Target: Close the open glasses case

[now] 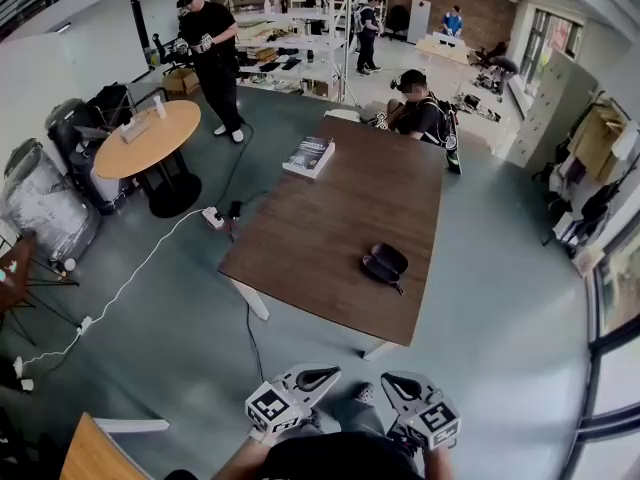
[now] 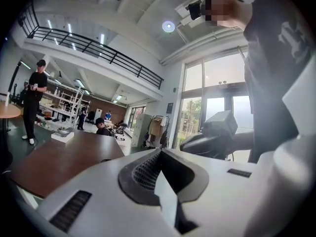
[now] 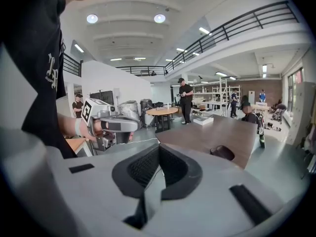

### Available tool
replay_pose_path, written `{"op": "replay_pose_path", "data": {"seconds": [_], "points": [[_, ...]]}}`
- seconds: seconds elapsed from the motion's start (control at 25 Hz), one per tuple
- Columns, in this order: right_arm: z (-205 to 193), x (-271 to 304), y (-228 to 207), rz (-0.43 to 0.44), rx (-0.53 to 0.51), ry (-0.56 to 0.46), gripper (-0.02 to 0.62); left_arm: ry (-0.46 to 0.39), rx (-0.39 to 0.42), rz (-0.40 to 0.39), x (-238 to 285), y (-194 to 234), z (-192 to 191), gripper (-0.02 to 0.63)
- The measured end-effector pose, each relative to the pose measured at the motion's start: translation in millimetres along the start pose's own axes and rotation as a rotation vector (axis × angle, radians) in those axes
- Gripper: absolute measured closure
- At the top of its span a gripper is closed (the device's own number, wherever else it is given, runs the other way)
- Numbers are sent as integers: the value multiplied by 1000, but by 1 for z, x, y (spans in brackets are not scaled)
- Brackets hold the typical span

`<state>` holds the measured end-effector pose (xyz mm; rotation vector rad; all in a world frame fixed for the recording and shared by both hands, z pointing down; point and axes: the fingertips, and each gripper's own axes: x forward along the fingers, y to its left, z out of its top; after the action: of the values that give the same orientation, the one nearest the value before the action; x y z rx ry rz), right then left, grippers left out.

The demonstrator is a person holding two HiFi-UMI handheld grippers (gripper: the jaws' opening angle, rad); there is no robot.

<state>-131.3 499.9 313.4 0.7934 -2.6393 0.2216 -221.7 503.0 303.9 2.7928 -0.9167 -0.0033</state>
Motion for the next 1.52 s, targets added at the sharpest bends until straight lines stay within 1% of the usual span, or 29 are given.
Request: {"op": "replay_pose_path", "data": {"seconds": [0.08,0.28,0.48,0.84,1.2,1.36,1.52], "points": [[0,2,-20,-1,1,-4,607,3,16,-13,19,6,5,600],[6,-2,-80,-13,-6,34,607,19,46,-44,76,19,22,600],[26,1,-128,-17,21,-17,607,38,55,-51,119,31,34,600],[15,3,-203,3,45,-33,607,85,48,-38,187,51,30,600],[13,-16,-276,9,51,-49,607,111,56,-52,260,49,35,600],[9,-28,-304,-10,55,-40,607,120,60,-50,284,48,33,600],[-3,-40,-324,-22,89,-49,607,135,59,-63,303,42,31,600]]}}
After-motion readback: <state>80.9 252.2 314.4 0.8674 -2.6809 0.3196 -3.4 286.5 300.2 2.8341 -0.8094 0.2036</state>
